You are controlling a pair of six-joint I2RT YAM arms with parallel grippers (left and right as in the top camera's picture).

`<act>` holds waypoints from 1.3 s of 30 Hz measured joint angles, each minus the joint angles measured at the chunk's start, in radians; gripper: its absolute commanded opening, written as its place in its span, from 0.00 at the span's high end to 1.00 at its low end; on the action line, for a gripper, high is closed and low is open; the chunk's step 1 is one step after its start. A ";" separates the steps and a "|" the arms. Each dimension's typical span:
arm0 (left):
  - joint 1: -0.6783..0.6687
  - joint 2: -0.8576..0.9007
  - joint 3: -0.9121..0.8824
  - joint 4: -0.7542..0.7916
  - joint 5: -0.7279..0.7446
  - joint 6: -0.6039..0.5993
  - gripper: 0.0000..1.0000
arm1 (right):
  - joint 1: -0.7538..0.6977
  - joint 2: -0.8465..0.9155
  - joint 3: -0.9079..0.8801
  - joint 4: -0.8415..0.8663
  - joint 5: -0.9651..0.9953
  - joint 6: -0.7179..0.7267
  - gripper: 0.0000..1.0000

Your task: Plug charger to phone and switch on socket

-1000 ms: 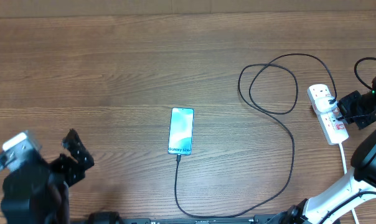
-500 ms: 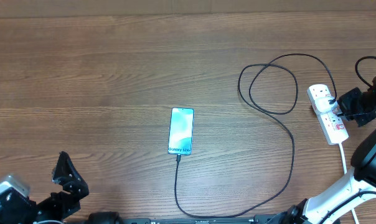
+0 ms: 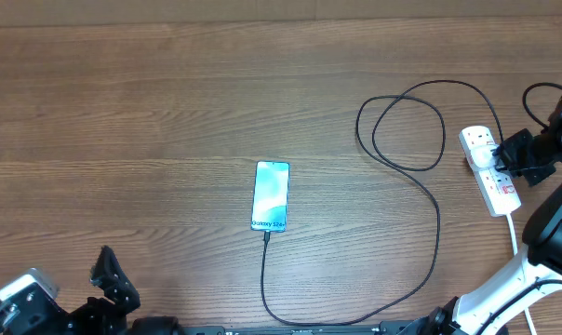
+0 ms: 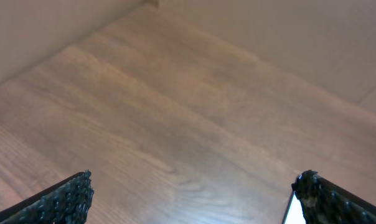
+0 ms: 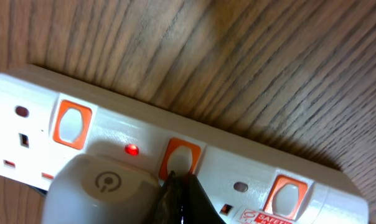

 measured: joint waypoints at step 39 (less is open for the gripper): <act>0.145 -0.359 -0.003 -0.053 -0.003 0.000 0.00 | 0.055 -0.868 0.507 0.579 -0.573 0.145 0.96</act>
